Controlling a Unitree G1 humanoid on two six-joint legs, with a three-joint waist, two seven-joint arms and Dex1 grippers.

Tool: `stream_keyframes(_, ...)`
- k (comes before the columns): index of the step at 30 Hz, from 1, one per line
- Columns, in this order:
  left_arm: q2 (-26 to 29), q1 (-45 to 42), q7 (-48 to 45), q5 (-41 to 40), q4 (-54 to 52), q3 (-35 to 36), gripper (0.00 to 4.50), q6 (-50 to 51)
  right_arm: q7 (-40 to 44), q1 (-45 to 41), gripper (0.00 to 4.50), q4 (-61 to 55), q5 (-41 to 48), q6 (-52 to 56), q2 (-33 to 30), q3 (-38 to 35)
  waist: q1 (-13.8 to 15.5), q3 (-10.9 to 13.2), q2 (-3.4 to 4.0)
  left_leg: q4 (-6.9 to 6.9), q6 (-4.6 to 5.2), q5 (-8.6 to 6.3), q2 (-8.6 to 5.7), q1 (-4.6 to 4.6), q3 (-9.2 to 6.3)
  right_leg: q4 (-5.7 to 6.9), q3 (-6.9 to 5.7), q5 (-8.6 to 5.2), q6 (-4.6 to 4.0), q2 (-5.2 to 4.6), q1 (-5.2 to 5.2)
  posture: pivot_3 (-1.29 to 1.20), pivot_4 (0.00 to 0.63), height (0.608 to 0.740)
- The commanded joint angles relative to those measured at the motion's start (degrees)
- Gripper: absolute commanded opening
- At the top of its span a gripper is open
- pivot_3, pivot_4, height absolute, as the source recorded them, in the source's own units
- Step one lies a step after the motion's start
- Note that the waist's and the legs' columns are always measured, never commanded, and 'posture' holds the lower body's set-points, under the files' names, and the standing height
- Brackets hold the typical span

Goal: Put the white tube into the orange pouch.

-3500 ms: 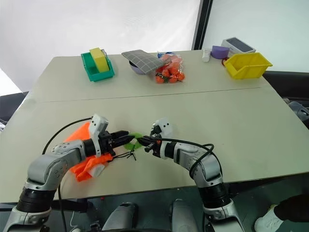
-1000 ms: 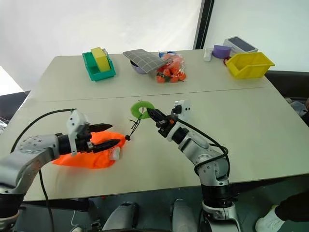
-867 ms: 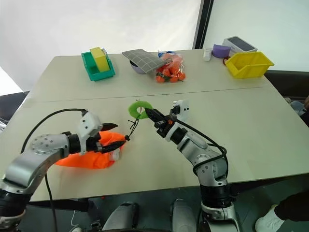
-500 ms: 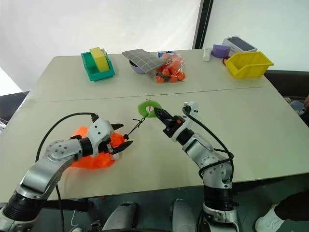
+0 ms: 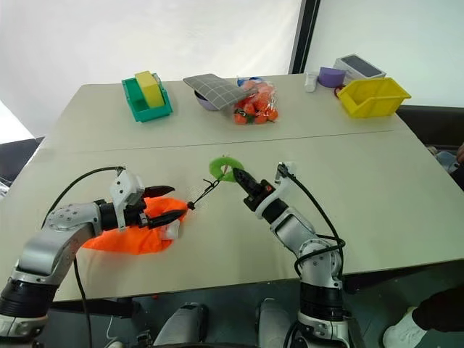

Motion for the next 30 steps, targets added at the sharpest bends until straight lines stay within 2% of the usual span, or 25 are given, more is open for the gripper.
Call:
stream_keyframes(1,0.84,-1.72,-1.13,2.26,1.66,-0.60,3.88,-3.72,-0.90,-1.16,0.00,-0.91,2.65,-1.12,2.51,-0.31,-0.02,0.00,0.00,0.00,0.00,0.00,0.00,0.00,0.00,0.00,0.00,0.00,0.00,0.00,0.00,0.00,0.150,0.740)
stream_keyframes(7,0.24,-3.61,-1.59,6.12,3.07,-3.32,3.88,-8.08,-1.97,-1.44,0.00,-1.42,5.13,-1.34,2.69,0.29,-0.07,0.00,0.00,-0.01,0.00,0.00,0.00,0.00,0.00,0.01,0.00,0.03,-0.03,0.00,0.00,0.00,0.150,0.740)
stream_keyframes(17,0.06,-5.45,-0.37,11.45,-2.35,-9.00,3.88,-6.44,-3.31,-2.60,0.00,-2.10,7.71,-2.06,1.89,0.95,-0.07,0.00,0.00,-0.01,0.01,0.00,0.00,0.00,0.00,0.01,0.01,0.03,-0.02,0.00,0.00,0.00,0.150,0.740)
stream_keyframes(23,0.77,-4.36,4.42,18.64,-9.84,-12.65,3.88,-1.70,-3.91,-2.47,0.00,-2.82,8.57,-2.16,1.60,1.19,-0.08,0.00,0.00,-0.01,0.01,0.00,0.00,0.00,0.00,0.02,0.01,0.01,0.02,0.01,0.00,0.00,0.150,0.740)
stream_keyframes(30,-0.61,-0.91,12.78,28.35,-21.47,-17.10,3.88,11.66,-3.81,-3.24,0.00,-3.95,11.07,-1.35,0.78,1.50,-0.13,0.00,0.01,-0.01,0.01,0.00,0.00,0.01,0.00,0.03,0.02,-0.01,0.06,0.02,0.01,0.00,0.150,0.740)
